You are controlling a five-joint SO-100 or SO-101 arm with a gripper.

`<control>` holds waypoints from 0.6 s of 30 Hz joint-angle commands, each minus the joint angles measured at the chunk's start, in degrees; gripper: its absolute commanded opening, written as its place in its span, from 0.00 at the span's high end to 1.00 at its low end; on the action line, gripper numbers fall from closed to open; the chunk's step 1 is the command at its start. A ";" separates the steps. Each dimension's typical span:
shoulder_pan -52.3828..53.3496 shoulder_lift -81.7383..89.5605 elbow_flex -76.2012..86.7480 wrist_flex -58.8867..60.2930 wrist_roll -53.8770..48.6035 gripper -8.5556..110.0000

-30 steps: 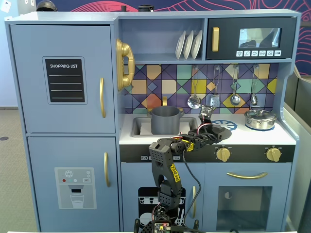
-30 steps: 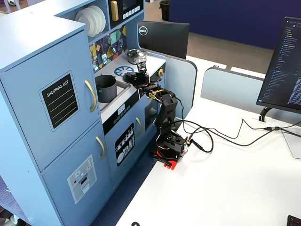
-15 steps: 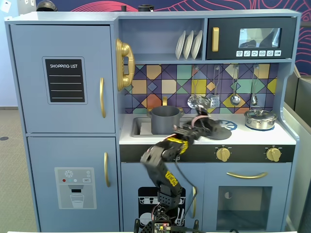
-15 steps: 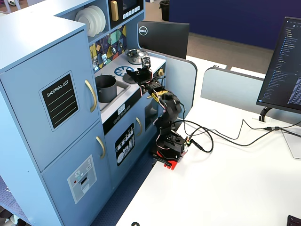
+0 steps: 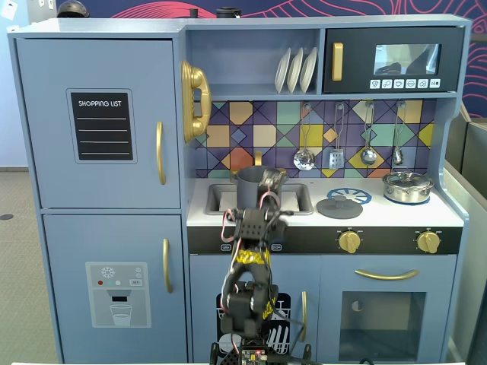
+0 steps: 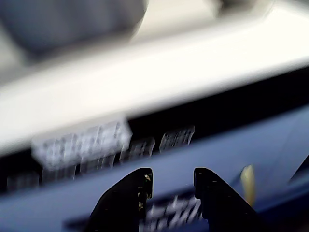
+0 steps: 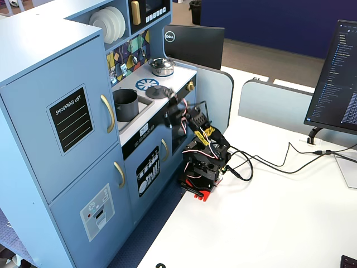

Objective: Take off the lid from the gray recipient and place it on the counter

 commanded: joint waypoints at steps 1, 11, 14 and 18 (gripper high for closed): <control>-6.42 4.75 7.03 3.87 -0.35 0.93; -11.60 11.16 31.03 4.13 -1.32 0.93; -11.25 13.54 34.80 7.73 -2.46 0.93; -12.04 13.54 36.47 15.47 -3.25 0.93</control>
